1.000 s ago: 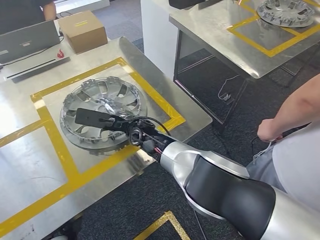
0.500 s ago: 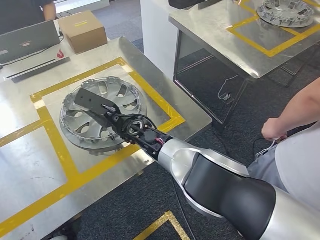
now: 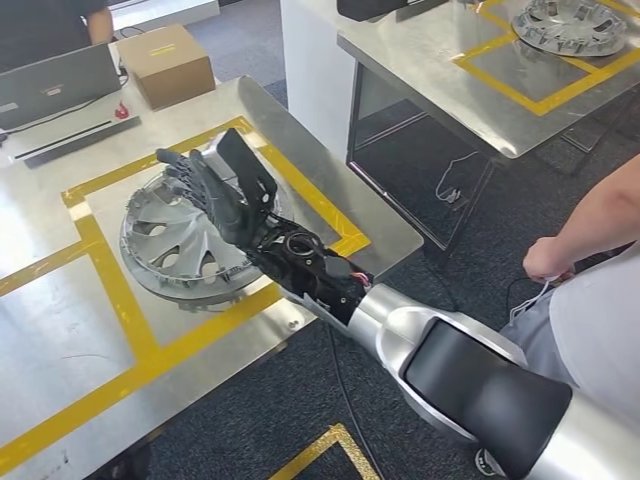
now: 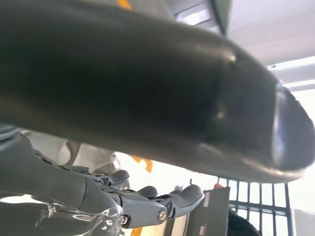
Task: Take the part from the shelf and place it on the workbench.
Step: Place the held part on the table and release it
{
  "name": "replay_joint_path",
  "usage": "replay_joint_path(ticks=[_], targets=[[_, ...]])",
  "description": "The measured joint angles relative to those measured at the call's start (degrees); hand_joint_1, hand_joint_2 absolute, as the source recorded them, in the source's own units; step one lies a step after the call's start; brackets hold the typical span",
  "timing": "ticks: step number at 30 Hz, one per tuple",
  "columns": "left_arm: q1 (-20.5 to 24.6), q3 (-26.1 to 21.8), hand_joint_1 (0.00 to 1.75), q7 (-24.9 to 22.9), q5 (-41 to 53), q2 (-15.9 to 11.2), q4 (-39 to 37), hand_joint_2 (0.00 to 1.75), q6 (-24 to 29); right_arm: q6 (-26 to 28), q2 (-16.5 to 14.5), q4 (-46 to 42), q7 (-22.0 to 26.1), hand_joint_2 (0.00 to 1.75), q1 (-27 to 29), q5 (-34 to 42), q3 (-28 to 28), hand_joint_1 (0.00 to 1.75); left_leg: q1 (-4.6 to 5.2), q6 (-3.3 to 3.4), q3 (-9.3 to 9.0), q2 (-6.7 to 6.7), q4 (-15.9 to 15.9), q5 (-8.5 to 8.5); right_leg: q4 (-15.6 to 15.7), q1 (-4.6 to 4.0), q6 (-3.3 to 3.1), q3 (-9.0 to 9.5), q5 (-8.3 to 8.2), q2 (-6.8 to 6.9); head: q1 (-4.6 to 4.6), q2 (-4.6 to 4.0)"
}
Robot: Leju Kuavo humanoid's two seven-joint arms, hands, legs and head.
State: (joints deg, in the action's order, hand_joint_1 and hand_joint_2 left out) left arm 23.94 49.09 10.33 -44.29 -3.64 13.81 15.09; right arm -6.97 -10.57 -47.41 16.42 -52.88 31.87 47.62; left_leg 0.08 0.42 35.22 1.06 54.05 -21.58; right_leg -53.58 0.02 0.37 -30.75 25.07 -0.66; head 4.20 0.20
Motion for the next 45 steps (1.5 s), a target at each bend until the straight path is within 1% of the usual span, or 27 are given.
replay_joint_path(ticks=[3,7,12,17,22,31,33,34,35,36,37,39,40,41,42,43,44,45], targets=[[-0.6,0.0,0.00,0.0,-0.3,-1.2,0.0,0.00,-0.6,0.1,2.8,-7.8,-0.8,0.00,4.7,1.9,-1.2,0.00,0.00,-0.03,-0.03,-0.02,0.0,-0.03,0.0,0.00,0.00,0.02,0.01,-0.03,-0.01,0.00],[-0.9,0.0,0.00,-0.1,-0.5,-2.3,0.0,0.00,-0.5,0.4,5.8,-16.2,-0.3,0.00,8.9,2.1,-2.3,0.00,-0.02,-0.04,-0.11,-0.04,0.0,-0.03,0.0,-0.02,0.00,0.05,0.03,-0.03,-0.01,0.00],[-1.2,0.0,0.00,-0.4,-1.2,-3.3,0.0,0.00,-0.3,3.3,9.1,-25.0,2.0,0.00,16.0,1.4,-3.9,0.00,-0.04,-0.07,-0.22,-0.03,0.0,-0.08,0.0,-0.04,-0.04,0.19,0.09,-0.02,-0.01,0.00],[-1.5,0.0,0.00,-1.0,-1.6,-4.0,0.0,0.00,0.6,6.4,11.9,-31.1,3.0,0.00,22.5,0.7,-5.9,0.00,-0.04,-0.04,-0.22,-0.05,0.0,-0.11,0.0,-0.04,-0.04,0.19,0.09,-0.04,-0.01,0.00],[-1.5,0.0,0.00,-1.2,-1.6,-4.2,0.0,0.00,0.8,7.2,13.6,-35.1,3.1,0.00,25.2,0.3,-7.2,0.00,-0.03,-0.04,-0.22,-0.09,0.0,-0.11,0.0,-0.04,-0.03,0.19,0.09,-0.08,-0.01,-0.01],[-0.9,0.0,0.00,-3.7,-0.6,-3.9,0.0,0.00,1.3,9.2,15.1,-39.7,2.8,0.00,27.0,-0.7,-8.1,0.00,0.02,0.00,-0.21,-0.11,0.0,-0.16,0.1,-0.01,0.00,0.24,0.06,-0.09,-0.01,-0.01],[-0.7,0.0,0.00,-4.1,-0.5,-3.8,0.0,0.00,1.3,9.4,15.2,-40.5,2.7,0.00,27.1,-0.7,-8.1,0.00,0.22,0.52,-0.34,-0.11,-0.2,-0.23,0.4,0.07,0.40,0.42,-0.05,-0.12,-0.05,-0.01],[-0.6,0.0,0.00,-4.1,-0.5,-3.8,0.0,0.00,1.3,9.4,15.2,-40.9,2.7,0.00,27.1,-0.7,-8.1,0.00,0.09,0.82,-0.67,-0.23,-0.6,-0.09,0.5,0.10,0.62,0.45,0.00,-0.10,-0.04,0.00],[-0.5,0.0,0.00,-4.2,-0.5,-3.8,0.0,0.00,1.4,9.4,15.2,-41.2,2.7,0.00,27.1,-0.7,-8.1,0.00,-0.09,1.11,-1.14,-0.36,-1.2,0.11,0.0,0.05,0.88,0.31,0.48,-0.05,-0.02,-0.01],[-0.4,0.0,0.00,-4.2,-0.5,-3.8,0.0,0.00,1.4,9.4,15.2,-41.4,2.7,0.00,27.1,-0.6,-8.1,0.00,-0.33,1.23,-1.61,-0.54,-1.8,0.35,-1.7,0.00,1.04,-0.31,1.56,0.00,0.07,-0.01],[-0.4,0.0,0.00,-4.2,-0.6,-3.7,0.0,0.00,1.5,9.4,15.2,-41.5,2.7,0.00,27.1,-0.6,-8.1,0.00,-0.56,1.28,-1.96,-0.67,-2.2,0.47,-4.6,0.06,1.19,-1.55,3.24,0.06,0.17,-0.01],[-0.3,0.0,0.00,-4.2,-0.7,-3.7,0.0,0.00,1.7,9.4,15.3,-41.5,2.8,0.00,27.3,-0.3,-8.0,0.00,-0.60,1.29,-2.12,-0.75,-2.3,0.44,-12.8,0.40,1.65,-5.23,6.97,0.11,0.31,0.00],[-0.3,0.0,0.00,-4.2,-0.8,-3.6,0.0,0.00,1.8,9.3,15.3,-41.5,2.8,0.00,27.4,-0.2,-8.0,0.00,-0.65,1.20,-2.12,-0.76,-2.3,0.40,-15.6,0.67,1.91,-6.64,7.81,0.14,0.35,0.00],[-0.4,0.0,0.00,-4.2,-0.8,-3.6,0.0,0.00,1.9,9.3,15.3,-41.5,2.8,0.00,27.5,-0.1,-8.0,0.00,-0.77,1.04,-2.12,-0.76,-2.2,0.32,-16.4,0.95,2.17,-7.09,7.50,0.18,0.36,0.00],[-0.4,0.0,0.00,-4.2,-0.8,-3.5,0.0,0.00,2.0,9.2,15.3,-41.5,2.9,0.00,27.6,0.0,-7.9,0.00,-0.97,0.80,-2.13,-0.74,-2.0,0.21,-14.6,1.21,2.44,-6.28,6.04,0.23,0.40,0.00],[-0.4,0.0,0.00,-4.2,-0.8,-3.4,0.0,0.00,2.0,9.1,15.4,-41.5,2.9,0.00,27.6,0.0,-7.9,0.00,-1.21,0.44,-2.12,-0.71,-1.7,0.02,-10.9,1.53,2.75,-4.48,3.85,0.28,0.43,0.00],[-0.4,0.0,0.00,-4.2,-0.9,-3.4,0.0,0.00,2.1,9.0,15.4,-41.5,3.0,0.00,27.6,0.0,-7.9,0.00,-1.39,-0.01,-2.05,-0.64,-1.3,-0.21,-6.8,1.75,3.12,-2.45,2.17,0.26,0.46,0.00],[-0.4,0.0,0.00,-4.2,-0.9,-3.4,0.0,0.00,2.1,8.9,15.4,-41.5,3.1,0.00,27.5,0.0,-7.9,0.00,-1.43,-0.50,-1.86,-0.56,-0.7,-0.41,-3.5,1.87,3.12,-0.78,0.99,0.10,0.57,0.00]])
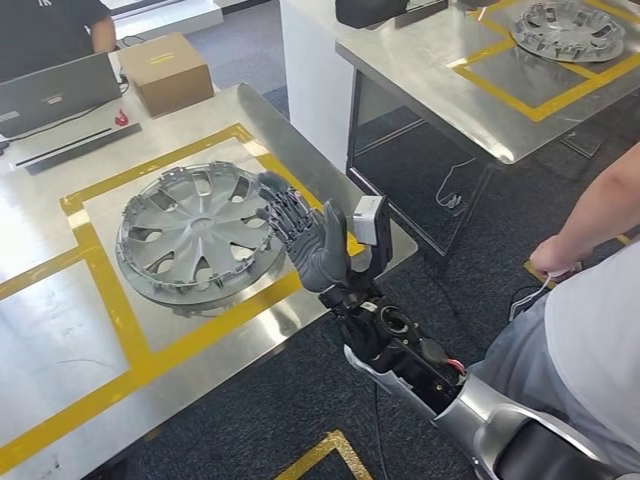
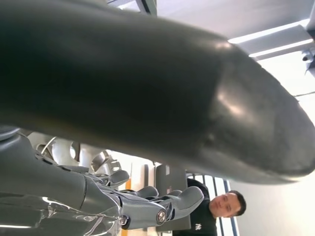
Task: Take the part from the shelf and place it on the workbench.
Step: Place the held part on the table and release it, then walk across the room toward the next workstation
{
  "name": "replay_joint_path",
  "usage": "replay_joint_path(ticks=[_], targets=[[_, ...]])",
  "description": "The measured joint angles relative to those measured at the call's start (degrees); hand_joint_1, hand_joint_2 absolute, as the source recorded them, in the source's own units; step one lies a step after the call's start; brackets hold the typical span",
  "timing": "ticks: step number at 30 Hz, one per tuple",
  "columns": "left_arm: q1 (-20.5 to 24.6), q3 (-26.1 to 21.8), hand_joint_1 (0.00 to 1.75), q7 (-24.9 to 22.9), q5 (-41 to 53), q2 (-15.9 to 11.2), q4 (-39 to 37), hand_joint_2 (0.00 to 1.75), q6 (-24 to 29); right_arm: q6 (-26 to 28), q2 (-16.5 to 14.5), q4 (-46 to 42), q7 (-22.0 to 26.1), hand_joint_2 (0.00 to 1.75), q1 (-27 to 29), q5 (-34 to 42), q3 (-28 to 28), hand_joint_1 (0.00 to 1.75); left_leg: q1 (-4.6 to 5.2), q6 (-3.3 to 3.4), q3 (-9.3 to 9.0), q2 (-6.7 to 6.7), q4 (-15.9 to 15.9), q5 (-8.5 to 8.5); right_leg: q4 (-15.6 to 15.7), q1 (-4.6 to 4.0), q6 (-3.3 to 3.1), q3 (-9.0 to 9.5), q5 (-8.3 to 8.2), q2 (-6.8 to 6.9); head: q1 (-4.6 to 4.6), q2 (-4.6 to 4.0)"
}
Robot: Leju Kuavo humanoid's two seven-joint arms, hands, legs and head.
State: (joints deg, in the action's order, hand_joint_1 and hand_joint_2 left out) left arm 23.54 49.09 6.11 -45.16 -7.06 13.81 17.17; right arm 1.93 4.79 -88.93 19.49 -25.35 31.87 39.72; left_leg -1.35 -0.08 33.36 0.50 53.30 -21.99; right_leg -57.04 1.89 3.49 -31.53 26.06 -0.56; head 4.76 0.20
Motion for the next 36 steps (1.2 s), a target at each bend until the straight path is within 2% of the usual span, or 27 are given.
replay_joint_path(ticks=[1,4,6,7,9,10,11,12,14,16,17,19,21,22,24,25,26,27,28,29,31,32,34,36], targets=[[0.0,0.0,0.00,0.0,0.0,0.0,0.0,0.00,0.1,-0.1,0.0,0.0,0.1,0.00,0.0,0.0,0.0,0.00,0.03,-0.51,0.23,0.07,0.4,-0.07,1.9,-0.01,-0.23,0.96,-0.49,-0.17,0.07,0.00],[0.0,0.0,0.00,0.0,-0.2,-0.1,0.0,0.00,0.3,0.0,0.0,-0.1,0.4,0.00,0.1,-0.9,0.0,0.00,-0.02,-1.68,0.80,0.14,0.6,0.22,2.2,-0.36,-1.84,0.87,-0.65,-0.51,-0.01,0.00],[-0.1,0.0,0.00,-0.1,-0.3,-0.2,-0.1,0.00,0.3,0.4,0.0,-0.3,0.4,0.00,0.1,-2.2,0.0,0.00,-0.27,-2.15,1.81,-0.08,2.6,-1.27,2.3,-0.40,-2.67,0.63,-1.04,-0.53,-0.36,0.00],[-0.1,0.0,0.00,-0.1,-0.4,-0.3,-0.1,0.00,0.4,0.6,0.0,-0.3,0.3,0.00,0.1,-2.8,0.0,0.00,-0.30,-2.28,3.14,-0.19,5.4,-3.02,2.4,-0.42,-3.04,0.50,-1.22,-0.51,-0.56,0.00],[-0.1,0.0,0.00,-0.1,-0.4,-0.4,-0.1,0.00,0.4,0.4,0.0,-0.3,0.0,0.00,0.2,-3.4,0.0,0.00,-0.23,-2.39,7.03,-0.27,14.1,-7.08,2.3,-0.67,-3.46,0.20,-1.35,-0.45,-0.85,0.00],[-0.1,0.0,0.00,-0.1,-0.4,-0.3,-0.1,0.00,0.4,0.1,0.0,-0.3,0.0,0.00,0.2,-3.4,0.1,0.00,-0.18,-2.40,8.66,-0.26,17.6,-8.17,2.3,-0.76,-3.54,0.14,-1.36,-0.41,-0.87,0.00],[-0.1,0.0,0.00,-0.1,-0.3,-0.3,-0.1,0.00,0.4,-0.4,0.0,-0.2,0.0,0.00,0.3,-3.3,0.1,0.00,-0.17,-2.37,9.36,-0.26,19.1,-8.17,2.3,-0.79,-3.58,0.14,-1.34,-0.38,-0.90,0.00],[-0.2,0.0,0.00,-0.1,-0.3,-0.2,-0.1,0.00,0.4,-0.9,0.0,-0.2,0.2,0.00,0.3,-3.2,0.1,0.00,-0.20,-2.30,8.89,-0.27,18.1,-7.09,2.3,-0.76,-3.57,0.17,-1.30,-0.36,-0.88,0.00],[0.0,0.0,0.00,-0.1,-0.2,-0.1,-0.1,0.00,0.4,-1.7,0.0,-0.1,0.5,0.00,0.2,-3.5,0.1,0.00,-0.31,-2.13,5.21,-0.31,10.3,-3.23,2.2,-0.62,-3.35,0.25,-1.13,-0.36,-0.92,-0.01],[0.3,0.0,0.00,-0.1,-0.2,-0.1,-0.1,0.00,0.4,-2.1,0.0,-0.2,0.7,0.00,0.0,-4.2,0.1,0.00,-0.19,-1.83,2.00,-0.23,3.5,-1.13,2.0,-0.75,-2.83,0.10,-0.92,-0.40,-1.01,-0.01],[0.3,0.0,0.00,-0.1,-0.1,0.0,-0.1,0.00,0.4,-2.2,0.0,-0.2,0.7,0.00,-0.1,-4.5,0.1,0.00,-0.10,-1.59,1.47,-0.15,2.3,-1.08,2.0,-0.86,-2.54,0.04,-0.89,-0.41,-0.96,-0.01],[0.4,0.0,0.00,-0.1,-0.1,0.1,-0.1,0.00,0.4,-2.4,0.0,-0.2,0.7,0.00,-0.2,-5.0,0.2,0.00,0.11,-0.82,1.44,0.00,2.2,-1.09,2.2,-0.83,-1.91,0.07,-0.91,-0.38,-0.74,0.00],[0.4,0.0,0.00,-0.1,-0.1,0.2,-0.1,0.00,0.4,-2.5,0.1,-0.2,0.7,0.00,-0.3,-5.3,0.3,0.00,0.18,0.03,1.46,0.00,2.0,-0.87,0.8,-0.64,-1.38,-0.58,0.50,-0.13,-0.63,-0.01],[0.5,0.0,0.00,-0.1,-0.1,0.2,-0.1,0.00,0.4,-2.6,0.1,-0.2,0.8,0.00,-0.4,-5.5,0.3,0.00,0.18,0.43,1.50,-0.02,1.9,-0.74,-1.7,-0.60,-1.21,-1.58,2.22,0.02,-0.50,-0.01],[0.5,0.0,0.00,-0.1,0.0,0.2,-0.1,0.00,0.3,-2.8,0.1,-0.2,0.8,0.00,-0.3,-5.7,0.4,0.00,0.40,0.97,1.69,-0.04,1.9,-0.57,-9.8,-0.69,-1.15,-4.76,6.62,0.19,-0.21,0.00],[0.4,0.0,0.00,-0.1,0.0,0.2,-0.1,0.00,0.3,-2.9,0.2,-0.2,0.8,0.00,-0.1,-5.8,0.4,0.00,0.58,1.14,1.82,-0.02,1.9,-0.48,-13.6,-0.77,-1.19,-6.18,8.16,0.20,-0.13,0.00],[0.4,0.0,0.00,-0.1,-0.1,0.2,-0.1,0.00,0.2,-3.0,0.2,-0.2,0.9,0.00,0.1,-5.8,0.5,0.00,0.77,1.28,1.91,0.05,1.9,-0.38,-15.5,-0.88,-1.34,-6.74,8.60,0.19,-0.09,0.00],[0.3,0.0,0.00,-0.1,-0.1,0.2,-0.1,0.00,0.2,-3.0,0.3,-0.2,1.0,0.00,0.3,-5.9,0.5,0.00,0.96,1.37,1.97,0.16,1.9,-0.28,-15.1,-1.05,-1.62,-6.18,7.92,0.18,-0.05,0.00],[0.3,0.0,0.00,-0.1,-0.1,0.2,-0.1,0.00,0.2,-3.1,0.3,-0.2,1.0,0.00,0.4,-5.9,0.6,0.00,1.15,1.41,1.98,0.31,1.9,-0.19,-12.3,-1.24,-2.03,-4.48,6.30,0.14,0.01,0.00],[0.3,0.0,0.00,-0.1,-0.1,0.2,-0.1,0.00,0.1,-3.2,0.4,-0.2,1.1,0.00,0.5,-6.0,0.6,0.00,1.28,1.41,1.97,0.47,1.9,-0.08,-7.9,-1.52,-2.61,-2.07,4.30,-0.04,0.06,0.00],[0.4,0.0,0.00,0.0,-0.1,0.4,-0.1,0.00,0.0,-3.6,0.4,-0.2,1.3,0.00,0.4,-6.1,0.6,0.00,1.54,1.15,2.13,0.72,1.9,0.23,-0.3,-1.95,-3.62,1.81,1.96,-0.53,0.02,0.00],[0.5,0.0,0.00,0.0,-0.1,0.4,-0.1,0.00,0.0,-3.9,0.4,-0.2,1.3,0.00,0.5,-6.1,0.6,0.00,1.52,0.90,2.26,0.79,1.9,0.45,1.6,-2.13,-3.91,2.62,1.62,-0.72,-0.02,0.00],[0.4,0.0,0.00,0.0,-0.2,0.4,-0.2,0.00,-0.1,-4.4,0.4,-0.2,1.4,0.00,0.6,-6.3,0.6,0.00,1.43,0.21,2.46,1.00,1.7,1.00,2.5,-2.22,-4.07,2.73,1.32,-0.62,0.03,0.00],[0.3,0.0,0.00,0.0,-0.3,0.3,-0.2,0.00,-0.1,-4.8,0.4,-0.2,1.4,0.00,0.5,-6.4,0.6,0.00,1.40,-0.40,2.96,1.00,2.4,0.40,3.3,-1.86,-4.35,2.94,0.32,-0.18,-0.01,0.00]])
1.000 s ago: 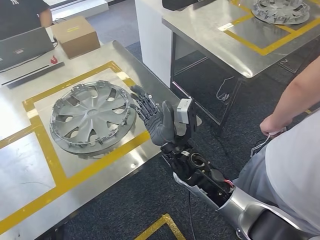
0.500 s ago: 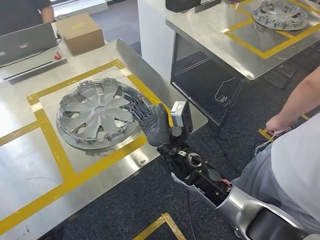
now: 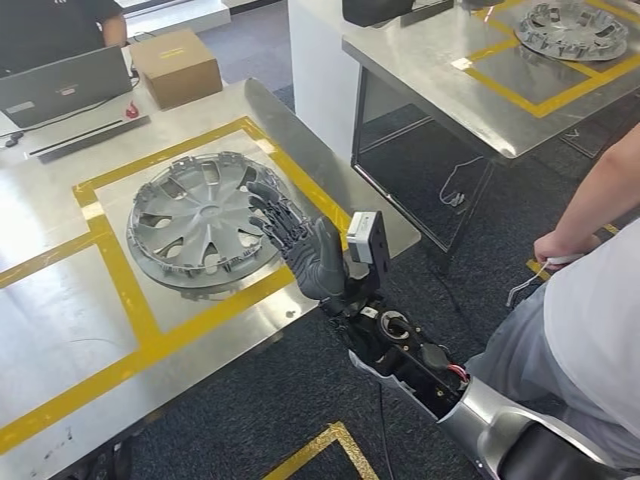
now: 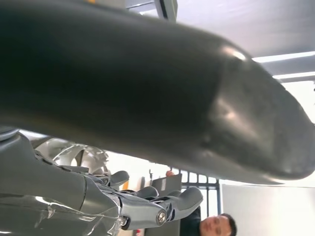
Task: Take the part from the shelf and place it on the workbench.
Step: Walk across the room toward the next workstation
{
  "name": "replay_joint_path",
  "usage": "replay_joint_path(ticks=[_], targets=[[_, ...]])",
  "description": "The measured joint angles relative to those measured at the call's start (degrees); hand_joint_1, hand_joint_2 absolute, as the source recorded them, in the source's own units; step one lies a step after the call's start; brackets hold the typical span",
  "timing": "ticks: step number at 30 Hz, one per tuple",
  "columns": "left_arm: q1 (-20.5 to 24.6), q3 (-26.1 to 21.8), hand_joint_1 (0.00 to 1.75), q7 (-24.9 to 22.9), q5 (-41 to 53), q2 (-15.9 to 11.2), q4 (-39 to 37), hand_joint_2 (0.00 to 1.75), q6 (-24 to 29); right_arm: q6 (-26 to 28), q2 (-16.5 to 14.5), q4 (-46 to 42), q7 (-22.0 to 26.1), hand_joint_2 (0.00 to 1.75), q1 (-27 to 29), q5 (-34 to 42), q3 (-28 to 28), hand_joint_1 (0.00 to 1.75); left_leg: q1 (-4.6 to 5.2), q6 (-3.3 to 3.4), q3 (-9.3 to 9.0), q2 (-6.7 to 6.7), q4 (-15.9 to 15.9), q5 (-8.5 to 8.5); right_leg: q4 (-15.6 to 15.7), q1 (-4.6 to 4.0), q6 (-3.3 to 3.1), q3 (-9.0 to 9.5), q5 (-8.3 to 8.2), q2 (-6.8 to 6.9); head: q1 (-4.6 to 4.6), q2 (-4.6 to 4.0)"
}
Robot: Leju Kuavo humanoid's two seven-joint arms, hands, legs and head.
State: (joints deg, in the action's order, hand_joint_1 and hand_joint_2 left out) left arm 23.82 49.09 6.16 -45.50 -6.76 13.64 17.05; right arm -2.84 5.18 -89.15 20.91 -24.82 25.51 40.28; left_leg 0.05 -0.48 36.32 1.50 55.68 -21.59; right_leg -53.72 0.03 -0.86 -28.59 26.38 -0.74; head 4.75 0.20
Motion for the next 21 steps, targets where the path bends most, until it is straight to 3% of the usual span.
replay_joint_path(ticks=[2,4,5,6,7,9,11,14,15,17,19,20,21], targets=[[-0.1,0.0,0.00,0.0,-0.1,-0.1,0.0,0.00,0.0,-0.2,0.0,0.0,0.0,0.00,0.0,-0.1,0.0,0.00,-0.22,-0.62,2.33,-0.37,5.1,-3.61,0.6,0.35,-0.27,-0.24,-1.07,0.48,-0.43,0.00],[-0.1,0.0,0.00,0.0,0.0,-0.1,0.0,0.00,0.0,-0.3,0.0,0.1,0.0,0.00,0.2,-0.1,0.0,0.00,-0.61,-1.37,5.74,-0.70,13.4,-7.83,0.6,0.41,-0.36,-1.08,-1.66,0.97,-0.75,0.00],[-0.2,0.0,0.00,0.0,0.0,-0.1,0.0,0.00,0.0,-0.3,0.0,0.1,0.0,0.00,0.3,-0.1,0.0,0.00,-0.84,-1.71,6.66,-0.82,16.1,-8.68,0.5,0.48,-0.26,-1.40,-1.82,1.27,-0.76,0.00],[-0.2,0.0,0.00,0.0,0.0,-0.1,0.0,0.00,0.0,-0.3,0.0,0.1,0.0,0.00,0.4,-0.1,0.0,0.00,-1.11,-2.01,6.41,-0.96,16.4,-8.39,0.4,0.59,-0.14,-1.64,-1.92,1.57,-0.78,0.00],[-0.2,0.0,0.00,0.0,0.0,-0.1,0.0,0.00,0.0,-0.3,0.0,0.1,0.0,0.00,0.4,-0.1,0.0,0.00,-1.39,-2.30,4.97,-1.17,14.2,-7.17,0.3,0.75,0.04,-1.82,-1.97,1.84,-0.78,0.00],[0.0,0.0,0.00,0.0,0.0,-0.1,0.0,0.00,0.0,-0.4,0.0,0.1,0.0,0.00,0.4,-0.1,0.0,0.00,-1.83,-2.89,0.11,-2.20,5.9,-4.10,-0.3,0.96,0.66,-2.21,-1.83,2.36,-0.85,-0.01],[0.2,0.0,0.00,0.0,0.0,-0.1,0.0,0.00,0.0,-0.5,0.0,0.2,0.1,0.00,0.3,-0.1,0.0,0.00,-1.83,-2.40,-2.69,-2.63,0.5,-2.70,-1.0,0.81,1.45,-2.65,-1.64,2.71,-0.85,-0.01],[0.2,0.0,0.00,0.0,0.1,-0.1,0.0,0.00,0.0,-0.7,0.0,0.2,0.2,0.00,0.3,-0.1,0.0,0.00,-1.53,-0.49,-2.53,-1.87,-0.1,-2.33,-1.1,0.87,2.45,-2.85,-1.67,3.06,-0.30,0.00],[0.3,0.0,0.00,0.0,0.1,-0.1,0.0,0.00,0.0,-0.7,0.0,0.3,0.2,0.00,0.2,-0.1,-0.1,0.00,-1.50,-0.02,-2.39,-1.68,-0.2,-2.11,-1.7,1.03,2.73,-3.16,-0.99,2.84,-0.22,0.00],[0.4,0.0,0.00,0.1,0.1,-0.1,0.0,0.00,0.0,-0.8,0.0,0.4,0.2,0.00,0.2,-0.1,-0.1,0.00,-1.50,0.76,-2.04,-1.33,-0.3,-1.63,-6.4,1.09,3.07,-5.09,2.64,1.96,0.00,0.00],[0.4,0.0,0.00,0.1,0.1,-0.1,0.0,0.00,-0.1,-1.1,0.1,0.7,0.2,0.00,0.2,0.0,-0.1,0.00,-1.24,1.29,-1.49,-0.80,-0.3,-1.23,-14.4,0.99,2.99,-8.02,7.14,1.33,0.28,0.00],[0.4,0.0,0.00,0.1,0.1,-0.1,0.0,0.00,-0.1,-1.2,0.1,0.9,0.2,0.00,0.3,0.0,-0.1,0.00,-1.08,1.45,-1.19,-0.45,-0.3,-1.00,-17.3,0.96,2.88,-8.86,8.25,1.18,0.36,0.00],[0.4,0.0,0.00,0.1,0.1,-0.1,0.0,0.00,-0.1,-1.3,0.2,1.0,0.2,0.00,0.4,0.1,-0.1,0.00,-0.94,1.51,-0.93,-0.02,-0.3,-0.78,-18.1,0.93,2.68,-8.80,8.26,1.07,0.38,0.00]])
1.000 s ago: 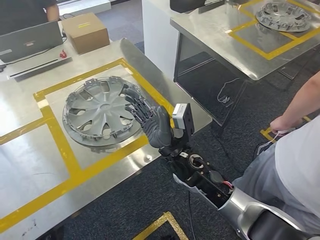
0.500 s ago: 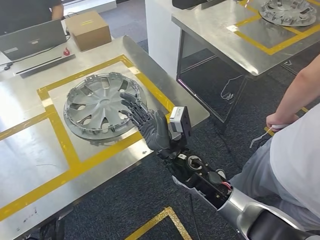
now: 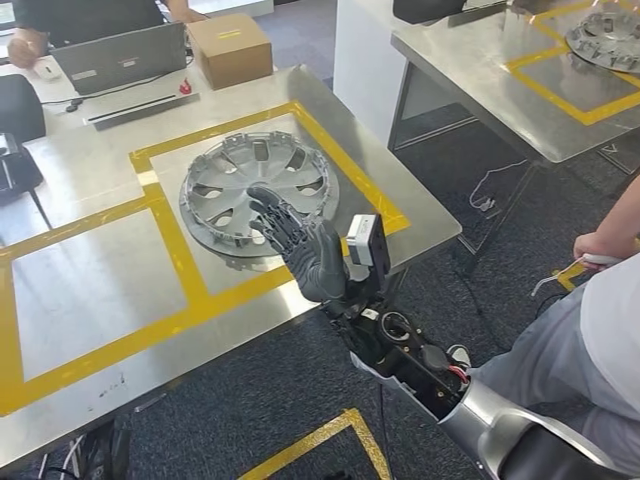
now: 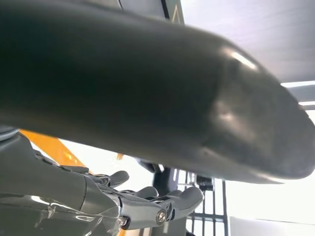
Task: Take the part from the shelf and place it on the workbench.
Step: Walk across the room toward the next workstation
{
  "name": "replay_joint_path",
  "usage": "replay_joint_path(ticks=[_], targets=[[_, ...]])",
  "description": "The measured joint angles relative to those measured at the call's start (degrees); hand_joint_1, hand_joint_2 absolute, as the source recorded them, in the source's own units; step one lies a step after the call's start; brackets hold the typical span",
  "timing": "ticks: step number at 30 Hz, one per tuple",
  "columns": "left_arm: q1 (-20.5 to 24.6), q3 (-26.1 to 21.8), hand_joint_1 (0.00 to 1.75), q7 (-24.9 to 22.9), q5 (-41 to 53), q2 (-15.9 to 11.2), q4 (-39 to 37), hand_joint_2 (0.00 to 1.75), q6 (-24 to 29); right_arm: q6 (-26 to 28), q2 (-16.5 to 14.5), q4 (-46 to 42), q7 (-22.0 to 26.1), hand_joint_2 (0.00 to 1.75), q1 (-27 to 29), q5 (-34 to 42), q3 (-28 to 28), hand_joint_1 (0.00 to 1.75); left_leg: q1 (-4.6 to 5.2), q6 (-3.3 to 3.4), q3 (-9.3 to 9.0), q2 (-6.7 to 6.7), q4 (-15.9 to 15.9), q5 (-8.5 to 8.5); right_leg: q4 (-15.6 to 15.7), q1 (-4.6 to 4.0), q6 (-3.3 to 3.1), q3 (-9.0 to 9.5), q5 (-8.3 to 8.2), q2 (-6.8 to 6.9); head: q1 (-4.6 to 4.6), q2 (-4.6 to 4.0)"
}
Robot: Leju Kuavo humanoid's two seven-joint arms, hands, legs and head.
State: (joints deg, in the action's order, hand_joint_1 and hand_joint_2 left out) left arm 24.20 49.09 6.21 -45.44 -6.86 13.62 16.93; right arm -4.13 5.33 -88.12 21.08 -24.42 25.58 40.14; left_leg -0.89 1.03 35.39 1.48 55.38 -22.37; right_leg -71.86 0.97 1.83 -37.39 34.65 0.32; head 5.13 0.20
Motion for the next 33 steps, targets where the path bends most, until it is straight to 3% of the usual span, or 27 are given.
replay_joint_path(ticks=[1,2,4,5,6,8,9,11,14,15,16,17,19,21,23,25,27,29,30,31,33], targets=[[0.0,0.0,0.00,0.0,0.0,0.0,0.0,0.00,0.0,0.0,0.0,0.1,0.0,0.00,0.1,0.0,0.0,0.00,0.10,-0.03,0.22,0.49,0.0,0.24,1.6,-0.06,-0.29,1.21,-1.09,-0.16,0.02,0.00],[0.0,0.0,0.00,0.0,0.0,0.0,0.0,0.00,0.0,-0.1,0.1,0.2,0.0,0.00,0.1,0.0,0.0,0.00,0.17,-0.14,0.38,1.00,0.0,0.48,5.1,-0.17,-0.68,3.36,-2.91,-0.56,0.05,0.00],[0.1,0.0,0.00,0.0,0.0,0.1,0.0,0.00,-0.1,-0.1,0.1,0.3,0.0,0.00,0.0,0.0,-0.1,0.00,0.20,-0.51,0.71,1.88,0.1,0.98,13.2,-0.37,-1.52,7.66,-5.68,-2.57,0.04,0.00],[0.2,0.0,0.00,0.0,0.0,0.2,0.0,0.00,-0.2,-0.2,0.1,0.3,0.0,0.00,-0.1,0.0,-0.1,0.00,0.16,-0.82,0.95,2.25,0.1,1.28,15.6,-0.51,-1.73,8.87,-6.25,-3.38,0.04,0.00],[0.2,0.0,0.00,0.0,0.0,0.3,0.0,0.00,-0.3,-0.2,0.1,0.4,0.0,0.00,-0.1,0.0,-0.2,0.00,0.03,-1.21,1.19,2.63,0.0,1.61,16.7,-0.63,-1.86,9.25,-6.27,-3.91,0.01,0.00],[0.1,0.0,0.00,0.0,0.0,0.2,0.0,0.00,-0.3,-0.2,0.1,0.4,0.0,0.00,-0.2,0.0,-0.3,0.00,-0.16,-2.03,1.53,3.33,-0.4,2.30,17.3,-0.65,-2.06,9.42,-6.81,-3.24,0.14,0.00],[0.1,0.0,0.00,0.0,0.0,0.1,0.0,0.00,-0.3,-0.3,0.1,0.4,0.0,0.00,-0.2,0.1,-0.3,0.00,-0.16,-2.32,1.79,3.04,-0.2,2.08,17.7,-0.52,-2.25,9.50,-7.32,-2.71,0.08,0.00],[0.1,0.0,0.00,0.0,0.0,0.1,0.0,0.00,-0.3,-0.3,0.1,0.4,0.0,0.00,-0.3,0.1,-0.3,0.00,-0.07,-2.80,3.54,1.20,3.4,-0.73,18.5,-0.20,-2.70,9.45,-8.42,-1.41,-0.36,0.00],[0.2,0.0,0.00,0.0,0.0,0.2,0.0,0.00,-0.4,-0.4,0.1,0.6,0.0,0.00,-0.2,0.1,-0.4,0.00,-0.16,-3.59,7.89,-0.77,14.7,-6.99,18.6,-0.37,-2.86,8.18,-9.30,0.55,-0.83,0.00],[0.1,0.0,0.00,0.0,0.0,0.2,0.0,0.00,-0.4,-0.5,0.1,0.7,0.0,0.00,-0.1,0.1,-0.4,0.00,-0.18,-3.75,8.06,-0.94,16.2,-7.52,18.5,-0.39,-2.80,7.77,-9.53,1.18,-0.86,0.00],[0.1,0.0,0.00,0.0,0.0,0.2,0.0,0.00,-0.4,-0.6,0.1,0.7,0.0,0.00,-0.1,0.2,-0.4,0.00,-0.19,-3.84,7.00,-1.10,15.4,-7.02,18.5,-0.39,-2.70,7.42,-9.72,1.81,-0.87,0.00],[0.1,0.0,0.00,0.0,0.0,0.2,0.0,0.00,-0.4,-0.6,0.1,0.8,0.0,0.00,-0.1,0.2,-0.4,0.00,-0.20,-3.85,4.76,-1.47,12.3,-5.71,18.5,-0.38,-2.57,7.17,-9.88,2.40,-0.90,0.00],[0.3,0.0,0.00,0.1,0.0,0.2,0.0,0.00,-0.4,-0.8,0.1,0.8,0.1,0.00,-0.1,0.2,-0.4,0.00,0.00,-3.59,-0.60,-3.35,3.8,-3.00,18.2,-0.59,-2.23,6.83,-9.96,3.49,-0.97,0.00],[0.4,0.0,0.00,0.1,0.0,0.3,0.0,0.00,-0.4,-1.1,0.1,0.9,0.3,0.00,-0.2,0.2,-0.5,0.00,0.33,-2.70,-2.96,-4.43,-0.6,-1.95,18.0,-0.95,-1.75,6.61,-10.01,4.44,-0.75,0.00],[0.3,0.0,0.00,0.2,0.0,0.2,0.0,0.00,-0.4,-1.4,0.1,1.0,0.4,0.00,-0.2,0.3,-0.5,0.00,0.48,-1.63,-2.77,-3.57,-0.9,-1.76,17.9,-1.05,-1.27,6.56,-10.03,5.25,-0.44,0.00],[0.2,0.0,0.00,0.2,0.0,0.2,0.0,0.00,-0.4,-1.5,0.1,1.0,0.5,0.00,-0.2,0.3,-0.5,0.00,0.38,-0.82,-2.58,-2.78,-1.1,-1.39,16.4,-0.77,-0.74,5.95,-8.53,3.85,-0.31,0.00],[0.3,0.0,0.00,0.2,0.0,0.2,0.0,0.00,-0.5,-1.6,0.1,1.1,0.6,0.00,-0.2,0.3,-0.6,0.00,0.31,-0.14,-2.26,-2.03,-1.2,-0.95,10.3,-0.53,-0.35,3.49,-4.43,1.12,-0.01,0.00],[0.4,0.0,0.00,0.2,0.1,0.2,0.0,0.00,-0.8,-1.7,0.1,1.3,0.6,0.00,0.1,0.2,-0.6,0.00,0.47,0.31,-1.79,-1.02,-1.2,-0.58,2.0,-0.54,-0.34,0.40,-0.60,0.05,0.20,0.00],[0.3,0.0,0.00,0.2,0.1,0.2,0.0,0.00,-1.0,-1.7,0.1,1.4,0.6,0.00,0.3,0.2,-0.6,0.00,0.57,0.41,-1.60,-0.49,-1.2,-0.43,-0.2,-0.55,-0.43,-0.29,-0.06,-0.06,0.22,0.00],[0.3,0.0,0.00,0.2,0.1,0.2,0.0,0.00,-1.2,-1.6,0.1,1.5,0.5,0.00,0.4,0.2,-0.7,0.00,0.63,0.43,-1.49,-0.01,-1.1,-0.29,0.0,-0.56,-0.60,0.14,-0.77,-0.11,0.25,0.00],[0.2,0.0,0.00,0.2,0.2,0.2,0.0,0.00,-1.4,-1.1,0.1,1.6,-0.3,0.00,0.4,0.0,-0.8,0.00,0.70,0.31,-1.44,0.80,-1.1,-0.07,6.9,-0.66,-1.20,3.82,-4.73,-0.40,0.37,0.00]])
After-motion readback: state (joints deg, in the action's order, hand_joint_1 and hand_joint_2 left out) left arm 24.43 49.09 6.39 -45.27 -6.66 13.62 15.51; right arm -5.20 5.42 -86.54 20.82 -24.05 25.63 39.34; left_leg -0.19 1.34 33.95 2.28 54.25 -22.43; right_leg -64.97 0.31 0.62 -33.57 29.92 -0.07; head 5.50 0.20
